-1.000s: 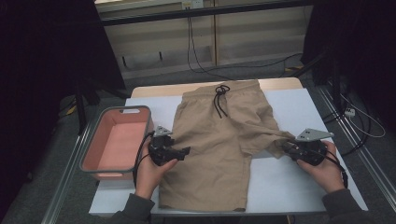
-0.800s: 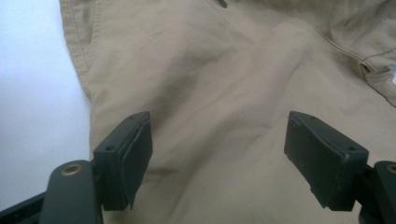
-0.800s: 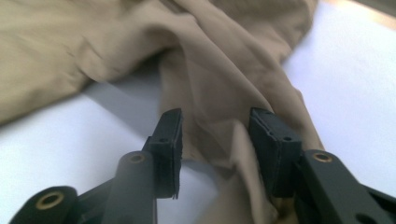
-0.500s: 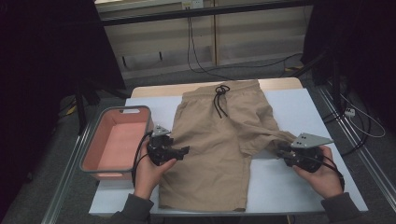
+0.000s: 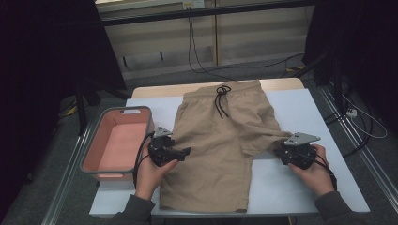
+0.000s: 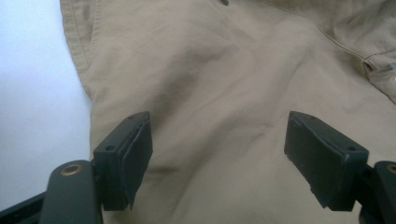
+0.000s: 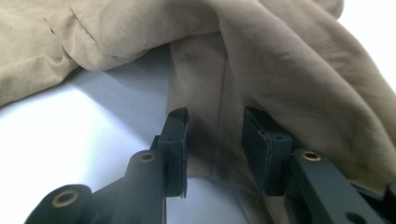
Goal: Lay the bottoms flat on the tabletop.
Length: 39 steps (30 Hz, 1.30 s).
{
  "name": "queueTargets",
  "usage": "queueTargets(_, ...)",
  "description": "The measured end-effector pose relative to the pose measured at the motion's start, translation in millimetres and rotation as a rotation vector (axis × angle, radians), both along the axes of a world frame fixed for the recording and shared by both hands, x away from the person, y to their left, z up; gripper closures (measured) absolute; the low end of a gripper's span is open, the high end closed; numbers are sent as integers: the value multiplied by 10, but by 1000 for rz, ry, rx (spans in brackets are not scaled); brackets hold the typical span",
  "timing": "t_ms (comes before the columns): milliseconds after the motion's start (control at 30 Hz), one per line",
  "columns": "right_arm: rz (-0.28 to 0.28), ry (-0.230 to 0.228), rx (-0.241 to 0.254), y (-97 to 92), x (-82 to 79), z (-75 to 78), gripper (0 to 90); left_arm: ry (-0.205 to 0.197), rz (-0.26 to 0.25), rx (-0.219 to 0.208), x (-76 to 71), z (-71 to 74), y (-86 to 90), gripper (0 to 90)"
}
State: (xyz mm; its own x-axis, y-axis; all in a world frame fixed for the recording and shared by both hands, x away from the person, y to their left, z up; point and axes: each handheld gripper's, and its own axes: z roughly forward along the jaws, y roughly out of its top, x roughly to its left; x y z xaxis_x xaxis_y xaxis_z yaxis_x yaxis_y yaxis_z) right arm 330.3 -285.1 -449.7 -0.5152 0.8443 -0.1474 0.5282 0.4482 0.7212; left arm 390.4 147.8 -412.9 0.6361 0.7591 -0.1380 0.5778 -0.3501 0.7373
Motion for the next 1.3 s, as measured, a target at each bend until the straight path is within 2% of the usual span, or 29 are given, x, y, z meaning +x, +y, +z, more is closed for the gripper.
queueTargets(67, -2, 11, -16, 2, 31, -42, 678, 1, -1, 4, -4, 0, -9, 236)
queueTargets(200, 1, 27, 42, -9, 64, -73, 785, -1, -3, 0, -8, 2, -15, 236)
queueTargets(367, 14, 28, 47, -10, 74, -73, 838, -4, -2, 4, -10, -5, -20, 236)
queueTargets(467, 10, 31, 67, -32, 71, -53, 900, -3, -4, 4, -15, 8, -21, 236)
queueTargets(567, 24, 39, 103, -66, 12, 13, 900, -7, -2, -2, -12, 14, -22, 235)
queueTargets(700, 75, 34, 104, -71, -146, 111, 900, -6, -3, -3, -8, 24, -16, 236)
queueTargets(767, 66, 21, 101, -96, -223, 150, 900, -11, -2, -5, -7, 27, -19, 236)
queueTargets(833, 23, -8, 99, -122, -238, 149, 881, -10, -7, -4, -4, 27, -31, 236)
queueTargets(900, 6, -24, 129, -115, -202, 108, 744, -9, -11, -3, -3, 26, -50, 236)
queueTargets(967, -3, -18, 121, -68, -152, 62, 723, -12, -16, -4, -3, 31, -64, 236)
queueTargets(1067, -33, -32, 101, 7, -64, 19, 638, -15, -14, -6, 3, 28, -66, 236)
queueTargets(1133, -57, -29, 81, 29, 1, -14, 637, -13, -12, -8, 8, 18, -60, 236)
queueTargets(1200, -66, 17, 69, 38, 66, -95, 647, -4, -12, -9, 4, 9, -62, 235)
queueTargets(1233, -77, 9, 92, 31, 77, -114, 668, -3, -14, -9, 0, 6, -68, 236)
queueTargets(1300, -74, 17, 96, 14, 98, -112, 756, -8, -17, -4, -10, 7, -81, 236)
